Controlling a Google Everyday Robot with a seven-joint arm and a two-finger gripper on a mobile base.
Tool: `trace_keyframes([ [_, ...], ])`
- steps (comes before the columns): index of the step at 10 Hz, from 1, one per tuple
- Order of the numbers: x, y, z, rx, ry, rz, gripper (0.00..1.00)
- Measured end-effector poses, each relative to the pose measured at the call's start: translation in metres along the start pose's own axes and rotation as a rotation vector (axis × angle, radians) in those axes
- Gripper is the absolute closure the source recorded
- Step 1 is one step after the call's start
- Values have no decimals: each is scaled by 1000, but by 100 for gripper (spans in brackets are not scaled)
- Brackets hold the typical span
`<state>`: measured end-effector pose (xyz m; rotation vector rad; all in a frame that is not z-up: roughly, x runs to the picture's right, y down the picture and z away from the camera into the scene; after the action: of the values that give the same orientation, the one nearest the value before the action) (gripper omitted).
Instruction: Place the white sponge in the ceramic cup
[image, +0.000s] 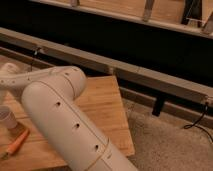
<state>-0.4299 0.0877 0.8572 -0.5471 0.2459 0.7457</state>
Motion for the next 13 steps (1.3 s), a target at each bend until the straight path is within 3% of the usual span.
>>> trace_keyframes([
  [13, -20, 1, 23, 1, 46, -24, 35],
])
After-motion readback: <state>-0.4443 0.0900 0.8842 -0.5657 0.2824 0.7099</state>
